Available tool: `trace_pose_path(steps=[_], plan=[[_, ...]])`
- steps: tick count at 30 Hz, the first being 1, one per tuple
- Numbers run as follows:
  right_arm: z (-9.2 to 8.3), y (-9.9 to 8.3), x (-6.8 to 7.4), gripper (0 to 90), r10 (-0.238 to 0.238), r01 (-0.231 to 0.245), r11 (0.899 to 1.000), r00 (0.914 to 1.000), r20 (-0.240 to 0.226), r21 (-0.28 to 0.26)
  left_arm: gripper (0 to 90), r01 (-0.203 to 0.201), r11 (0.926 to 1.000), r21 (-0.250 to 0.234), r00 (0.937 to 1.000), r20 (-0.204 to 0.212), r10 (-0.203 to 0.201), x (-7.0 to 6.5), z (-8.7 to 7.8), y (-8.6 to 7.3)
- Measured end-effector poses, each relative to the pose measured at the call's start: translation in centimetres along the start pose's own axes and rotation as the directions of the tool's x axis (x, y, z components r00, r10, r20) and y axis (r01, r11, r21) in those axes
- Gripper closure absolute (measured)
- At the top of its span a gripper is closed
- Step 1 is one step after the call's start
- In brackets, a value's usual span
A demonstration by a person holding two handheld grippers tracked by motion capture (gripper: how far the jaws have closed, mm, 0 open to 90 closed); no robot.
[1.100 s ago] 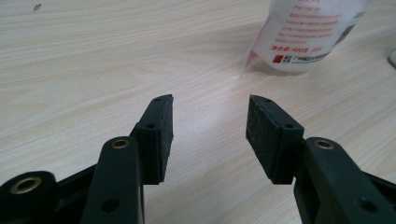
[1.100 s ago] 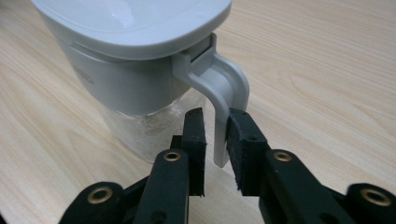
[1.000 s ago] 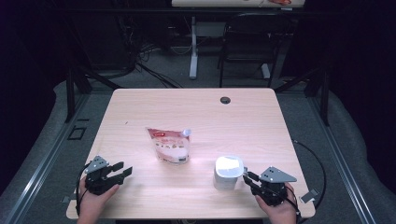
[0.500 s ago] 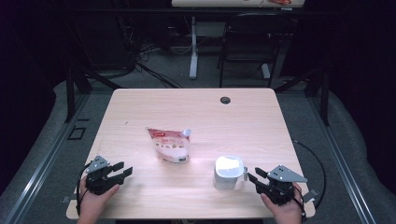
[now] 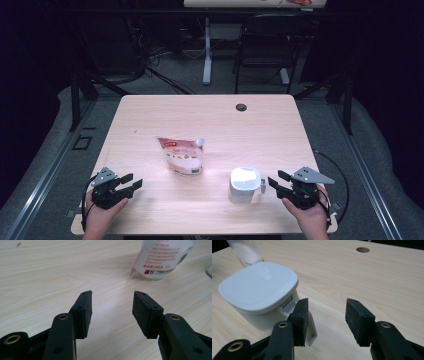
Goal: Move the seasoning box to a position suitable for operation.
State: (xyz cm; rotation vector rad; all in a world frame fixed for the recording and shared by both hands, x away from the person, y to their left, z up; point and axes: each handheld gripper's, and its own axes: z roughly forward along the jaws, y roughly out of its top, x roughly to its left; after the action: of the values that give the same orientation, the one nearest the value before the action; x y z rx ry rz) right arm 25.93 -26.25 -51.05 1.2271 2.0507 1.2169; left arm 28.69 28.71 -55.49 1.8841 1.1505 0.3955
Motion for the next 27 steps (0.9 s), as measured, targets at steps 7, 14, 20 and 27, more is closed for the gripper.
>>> trace_pose_path(steps=[7,14,20,27], plan=[[-0.2,3.2,0.0,64.3,-0.046,0.046,0.999,0.9985,-0.029,-0.011,50.1,0.021,0.9998,0.003,0.9998,-0.005,-0.021,0.2,0.1,-0.1],[0.3,5.2,0.9,70.1,-0.077,0.076,0.997,0.9964,-0.035,-0.027,51.0,0.019,0.9997,0.013,0.9998,-0.009,-0.019,0.1,0.1,-0.2],[0.1,5.2,2.1,85.7,-0.101,0.101,0.995,0.9946,-0.026,-0.007,51.9,0.022,0.9996,0.02,0.9997,-0.015,-0.021,0.3,0.0,-0.3],[0.4,4.4,2.7,90.0,-0.109,0.11,0.994,0.993,-0.043,0.02,52.1,0.021,0.9994,0.026,0.9997,-0.011,-0.021,0.2,0.0,-0.3]])
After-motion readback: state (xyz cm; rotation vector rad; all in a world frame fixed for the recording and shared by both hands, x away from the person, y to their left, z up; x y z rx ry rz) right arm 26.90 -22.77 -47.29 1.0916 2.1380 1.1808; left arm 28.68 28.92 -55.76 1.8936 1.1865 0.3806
